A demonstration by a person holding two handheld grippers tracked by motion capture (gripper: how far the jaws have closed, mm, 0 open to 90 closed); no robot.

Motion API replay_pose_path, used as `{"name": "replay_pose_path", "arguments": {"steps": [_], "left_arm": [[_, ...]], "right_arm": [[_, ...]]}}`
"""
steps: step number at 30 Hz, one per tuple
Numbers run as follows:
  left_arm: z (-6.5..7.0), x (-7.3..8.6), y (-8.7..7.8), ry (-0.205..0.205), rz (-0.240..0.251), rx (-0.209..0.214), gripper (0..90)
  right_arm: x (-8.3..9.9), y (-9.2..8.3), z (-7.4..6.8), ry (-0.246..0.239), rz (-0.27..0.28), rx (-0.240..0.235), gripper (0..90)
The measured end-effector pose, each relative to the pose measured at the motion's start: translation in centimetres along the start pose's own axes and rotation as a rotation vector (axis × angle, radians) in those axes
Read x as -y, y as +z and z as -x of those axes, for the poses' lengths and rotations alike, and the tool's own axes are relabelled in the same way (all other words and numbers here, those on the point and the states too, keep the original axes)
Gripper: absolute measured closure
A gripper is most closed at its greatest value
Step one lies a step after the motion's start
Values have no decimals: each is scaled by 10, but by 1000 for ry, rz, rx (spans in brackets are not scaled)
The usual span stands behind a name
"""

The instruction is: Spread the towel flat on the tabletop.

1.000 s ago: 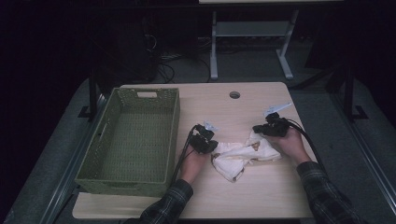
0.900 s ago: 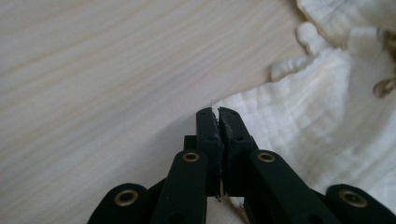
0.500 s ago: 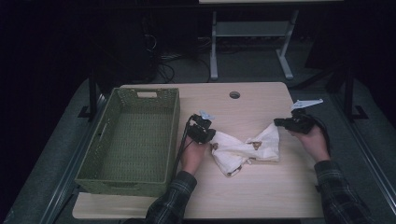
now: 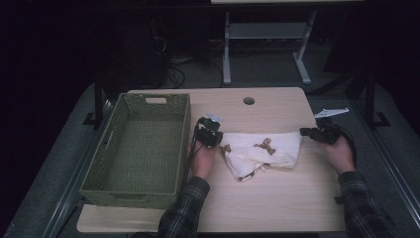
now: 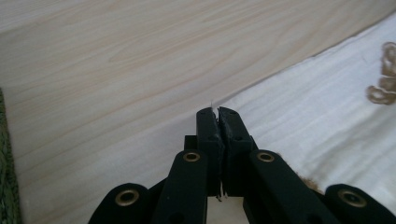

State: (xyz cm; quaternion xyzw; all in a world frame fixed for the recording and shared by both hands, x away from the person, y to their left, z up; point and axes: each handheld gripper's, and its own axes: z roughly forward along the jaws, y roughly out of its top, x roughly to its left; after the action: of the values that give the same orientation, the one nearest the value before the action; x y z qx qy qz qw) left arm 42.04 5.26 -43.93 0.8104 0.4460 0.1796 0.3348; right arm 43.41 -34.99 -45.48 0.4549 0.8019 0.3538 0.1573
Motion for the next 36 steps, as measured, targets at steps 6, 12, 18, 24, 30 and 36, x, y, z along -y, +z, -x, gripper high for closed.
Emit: {"name": "replay_pose_path", "arguments": {"steps": [6, 12, 18, 24, 30, 36], "left_arm": [[0, 1, 13, 5, -13, -18, 749], [10, 1, -1, 34, -6, 71, 604], [27, 8, -20, 58, 12, 186, 558], [44, 16, -34, 122, 8, 285, 542], [58, 31, -48, 175, 19, 358, 574], [74, 49, -55, 229, 6, 377, 597]], "right_arm": [[2, 10, -2, 11, -19, -8, 713], [-1, -2, -8, 36, 23, -69, 639], [-1, -13, -31, 22, 20, -127, 641], [7, -26, -56, -2, 17, -179, 682], [19, -37, -77, -23, -1, -214, 715], [28, -39, -105, -82, -18, -271, 729]]}}
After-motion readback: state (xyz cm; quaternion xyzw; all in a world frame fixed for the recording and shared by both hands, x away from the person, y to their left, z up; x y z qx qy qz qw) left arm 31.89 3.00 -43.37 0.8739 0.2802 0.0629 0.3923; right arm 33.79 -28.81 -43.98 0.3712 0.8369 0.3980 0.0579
